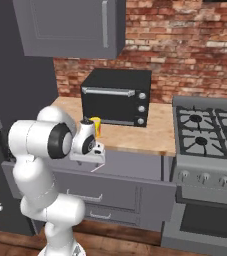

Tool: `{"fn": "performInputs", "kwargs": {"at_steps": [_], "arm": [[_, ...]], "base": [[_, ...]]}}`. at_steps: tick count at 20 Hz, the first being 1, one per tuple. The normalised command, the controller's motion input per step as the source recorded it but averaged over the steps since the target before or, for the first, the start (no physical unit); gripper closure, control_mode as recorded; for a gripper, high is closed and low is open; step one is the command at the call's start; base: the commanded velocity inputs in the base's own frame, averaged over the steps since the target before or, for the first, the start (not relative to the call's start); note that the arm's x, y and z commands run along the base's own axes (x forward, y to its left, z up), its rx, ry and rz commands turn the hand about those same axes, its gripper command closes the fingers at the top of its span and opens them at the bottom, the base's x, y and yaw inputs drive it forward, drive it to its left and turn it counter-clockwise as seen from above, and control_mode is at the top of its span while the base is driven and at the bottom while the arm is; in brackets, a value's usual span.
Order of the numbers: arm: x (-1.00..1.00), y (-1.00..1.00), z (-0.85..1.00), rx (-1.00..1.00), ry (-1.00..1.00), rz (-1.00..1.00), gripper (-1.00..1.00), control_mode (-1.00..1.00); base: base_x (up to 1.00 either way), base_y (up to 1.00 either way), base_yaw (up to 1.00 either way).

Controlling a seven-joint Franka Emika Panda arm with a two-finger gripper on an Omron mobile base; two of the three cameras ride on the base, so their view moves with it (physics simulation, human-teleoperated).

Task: Pick up the straw from the right drawer and put it inside the smoothie cup.

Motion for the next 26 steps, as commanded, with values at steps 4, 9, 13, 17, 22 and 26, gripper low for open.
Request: {"fn": "performInputs", "kwargs": {"at_steps": [4,9,13,17,22,26], "arm": [[0.28,0.00,-0.36,0.00,0.00,0.00,-1.00,-1.00],[0.29,0.00,-0.35,0.00,0.01,0.00,-1.00,-1.00],[0.24,0.00,-0.38,0.00,0.06,0.00,-1.00,-1.00],[0.17,0.00,-0.40,0.00,0.08,0.00,-1.00,-1.00],[0.03,0.00,-0.35,0.00,0.11,0.00,-1.00,-1.00],[-0.48,-0.04,-0.25,0.00,0.10,0.00,-1.00,-1.00]], "base": [[0.00,0.00,0.00],[0.00,0.00,0.00],[0.00,0.00,0.00],[0.00,0.00,0.00],[0.00,0.00,0.00],[0.00,0.00,0.00]]}}
